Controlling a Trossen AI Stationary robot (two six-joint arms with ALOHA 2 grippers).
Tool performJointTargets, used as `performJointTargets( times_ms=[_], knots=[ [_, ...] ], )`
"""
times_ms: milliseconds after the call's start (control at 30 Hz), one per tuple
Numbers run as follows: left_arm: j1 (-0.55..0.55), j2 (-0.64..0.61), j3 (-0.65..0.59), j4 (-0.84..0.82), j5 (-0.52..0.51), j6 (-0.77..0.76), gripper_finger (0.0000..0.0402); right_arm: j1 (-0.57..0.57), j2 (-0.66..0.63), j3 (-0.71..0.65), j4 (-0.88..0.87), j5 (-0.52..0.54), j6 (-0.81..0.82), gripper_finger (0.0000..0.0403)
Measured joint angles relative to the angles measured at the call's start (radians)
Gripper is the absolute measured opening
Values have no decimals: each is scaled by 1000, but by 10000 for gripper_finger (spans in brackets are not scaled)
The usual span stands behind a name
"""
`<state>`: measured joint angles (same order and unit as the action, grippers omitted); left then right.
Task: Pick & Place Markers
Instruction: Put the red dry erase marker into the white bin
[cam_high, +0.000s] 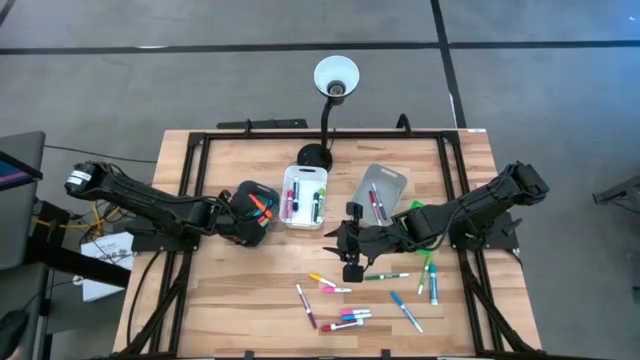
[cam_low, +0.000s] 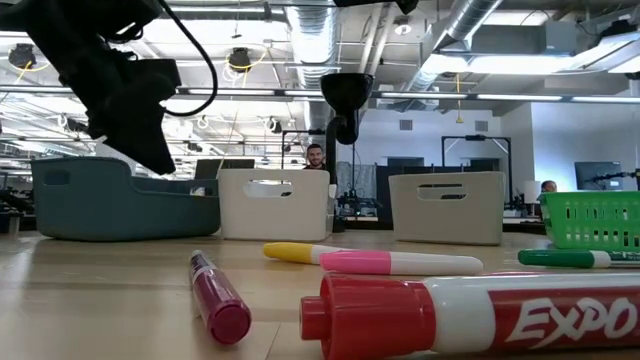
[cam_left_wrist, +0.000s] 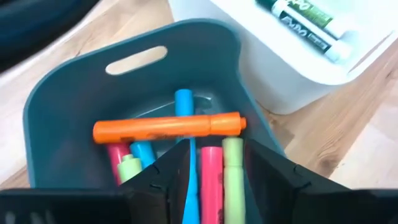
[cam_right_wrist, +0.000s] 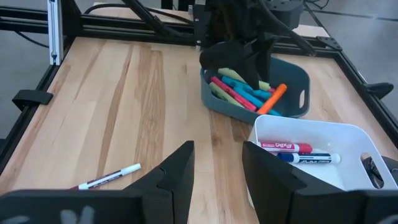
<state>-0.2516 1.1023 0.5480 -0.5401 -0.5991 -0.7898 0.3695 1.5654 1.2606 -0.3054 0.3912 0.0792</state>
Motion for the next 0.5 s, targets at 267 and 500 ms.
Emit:
performJointTargets(
  times_ms=[267,500],
  knots=[
    [0,0,0,39,0,32,149,0,0,0,0,0,0,127],
    [0,0,0,59,-3,34,150,0,0,0,0,0,0,127]
  ],
)
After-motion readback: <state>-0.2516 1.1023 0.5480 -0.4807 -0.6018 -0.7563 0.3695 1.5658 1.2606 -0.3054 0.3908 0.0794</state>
